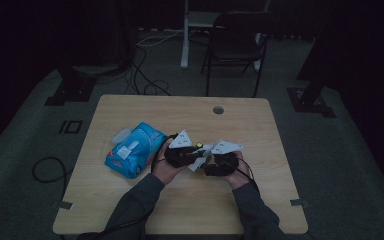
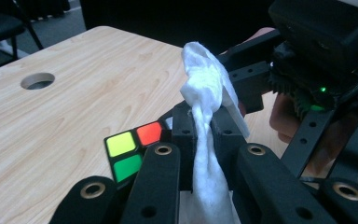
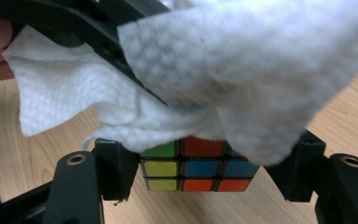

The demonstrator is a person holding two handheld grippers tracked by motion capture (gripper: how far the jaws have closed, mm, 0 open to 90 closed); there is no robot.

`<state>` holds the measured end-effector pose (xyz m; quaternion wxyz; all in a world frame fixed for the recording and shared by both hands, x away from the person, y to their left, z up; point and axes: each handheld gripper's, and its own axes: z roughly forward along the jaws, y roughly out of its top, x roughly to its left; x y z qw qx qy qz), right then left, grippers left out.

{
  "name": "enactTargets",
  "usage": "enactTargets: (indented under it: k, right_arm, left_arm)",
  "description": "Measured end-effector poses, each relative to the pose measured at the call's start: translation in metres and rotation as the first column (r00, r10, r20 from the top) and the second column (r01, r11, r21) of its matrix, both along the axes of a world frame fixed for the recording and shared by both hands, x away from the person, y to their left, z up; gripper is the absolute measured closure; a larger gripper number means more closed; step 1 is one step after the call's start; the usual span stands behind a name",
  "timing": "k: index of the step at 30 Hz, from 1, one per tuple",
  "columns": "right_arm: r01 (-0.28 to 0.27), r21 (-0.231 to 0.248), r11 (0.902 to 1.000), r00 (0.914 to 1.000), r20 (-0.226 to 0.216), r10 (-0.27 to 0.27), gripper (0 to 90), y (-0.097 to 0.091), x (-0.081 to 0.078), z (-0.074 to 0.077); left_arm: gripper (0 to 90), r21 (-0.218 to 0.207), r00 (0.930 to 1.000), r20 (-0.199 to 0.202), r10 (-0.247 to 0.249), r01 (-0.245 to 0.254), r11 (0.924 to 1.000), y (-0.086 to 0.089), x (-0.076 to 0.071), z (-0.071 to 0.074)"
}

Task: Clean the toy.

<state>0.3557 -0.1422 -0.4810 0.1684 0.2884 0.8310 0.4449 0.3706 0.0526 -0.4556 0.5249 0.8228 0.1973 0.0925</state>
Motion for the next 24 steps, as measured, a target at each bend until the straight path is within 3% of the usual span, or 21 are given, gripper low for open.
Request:
enactTargets:
  k: [14,24]
  right_arm:
    - [-0.013,-0.005,0.9999,0.9999,0.004,0.013,34.6,0.0017,-0.0005,-0.0011]
    - [-0.028,-0.018,0.9995,0.9995,0.016,0.028,34.6,0.0049,-0.0030,-0.0001]
  left_arm:
    - [84.3,0.024,0.9988,-0.014,-0.047,0.047,0.9986,-0.0053,0.0003,0.0003]
    - [84.4,0.029,1.0000,-0.003,0.005,-0.005,0.9996,-0.0044,0.0050,0.0023]
